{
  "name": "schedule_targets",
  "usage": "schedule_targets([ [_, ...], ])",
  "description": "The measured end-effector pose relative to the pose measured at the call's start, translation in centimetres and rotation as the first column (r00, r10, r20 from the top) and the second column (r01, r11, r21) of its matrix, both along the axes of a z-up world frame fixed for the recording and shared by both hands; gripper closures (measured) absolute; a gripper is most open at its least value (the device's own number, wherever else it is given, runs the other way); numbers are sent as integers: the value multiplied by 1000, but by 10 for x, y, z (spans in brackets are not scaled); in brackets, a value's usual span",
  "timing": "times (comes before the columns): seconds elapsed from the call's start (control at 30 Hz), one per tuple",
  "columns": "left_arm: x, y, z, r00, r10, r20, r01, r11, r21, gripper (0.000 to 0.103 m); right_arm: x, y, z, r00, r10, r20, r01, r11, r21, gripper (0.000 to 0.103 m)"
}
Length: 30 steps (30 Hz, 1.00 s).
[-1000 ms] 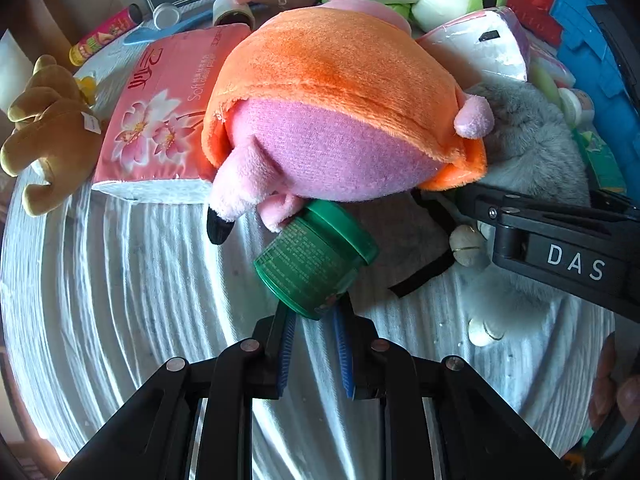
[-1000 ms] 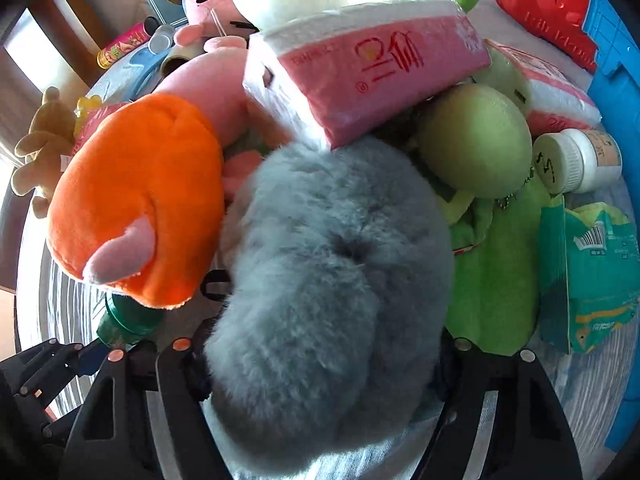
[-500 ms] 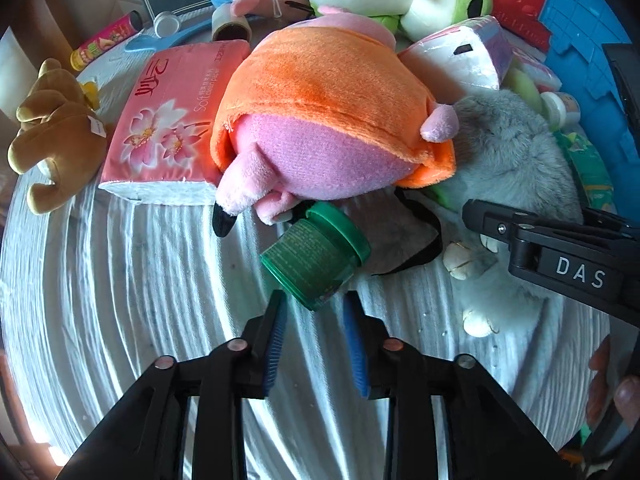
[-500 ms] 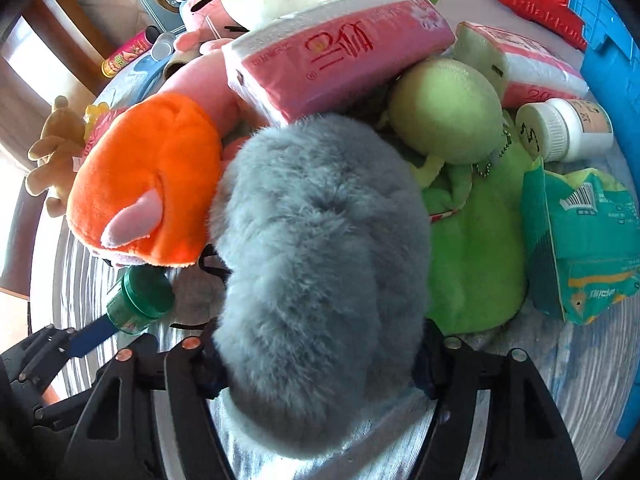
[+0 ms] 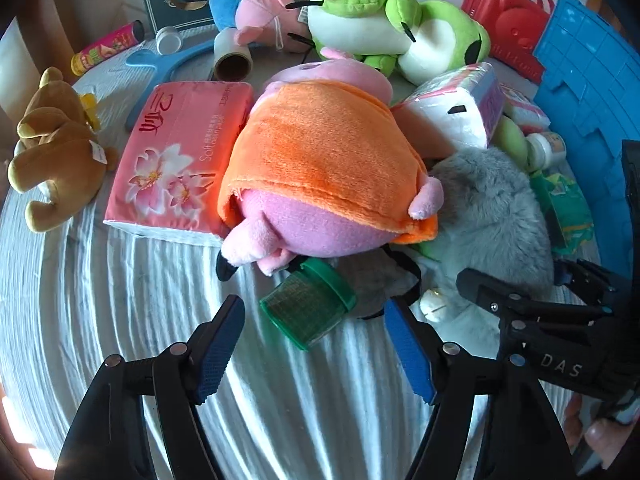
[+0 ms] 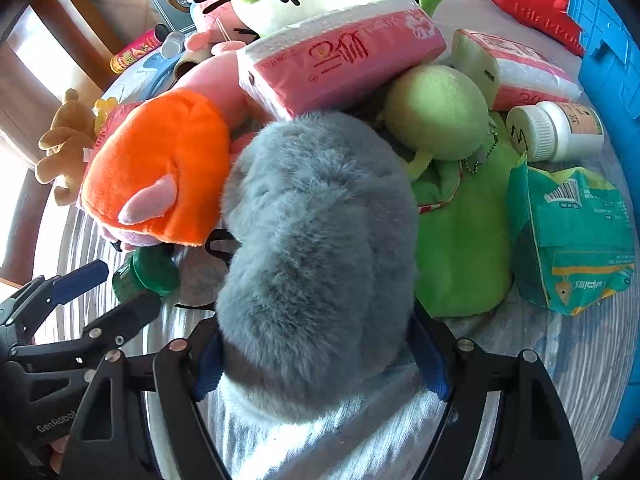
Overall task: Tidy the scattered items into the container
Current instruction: 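Hold the green container in the left tool while the right tool holds the grey plush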
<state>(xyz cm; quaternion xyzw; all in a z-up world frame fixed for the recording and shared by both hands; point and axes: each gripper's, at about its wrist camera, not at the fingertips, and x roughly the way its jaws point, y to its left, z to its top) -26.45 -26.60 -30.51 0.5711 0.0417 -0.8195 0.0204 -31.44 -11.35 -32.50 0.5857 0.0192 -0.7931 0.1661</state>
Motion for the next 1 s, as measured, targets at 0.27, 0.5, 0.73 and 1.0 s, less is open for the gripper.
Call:
schedule_targets([
  [0.27,3,-6,-24,998,48,38,-47,998,-33,60,-3,4,-6,1000,8,7,-8,1000,-4,25],
  [0.5,4,-6,-22,997,60,42,-59,998,-17,64,-3,-3,-8,1000,20,6,-20,1000,2,24],
  [0.73,17,-8,-13,994,105,14,-106,994,31,35,2,4,-8,999,44,-13,-44,999,-20,24],
  [1.0,31,-6,6,934,355,-30,-353,934,56,32,-8,12,-10,984,171,-51,-173,983,-52,24],
])
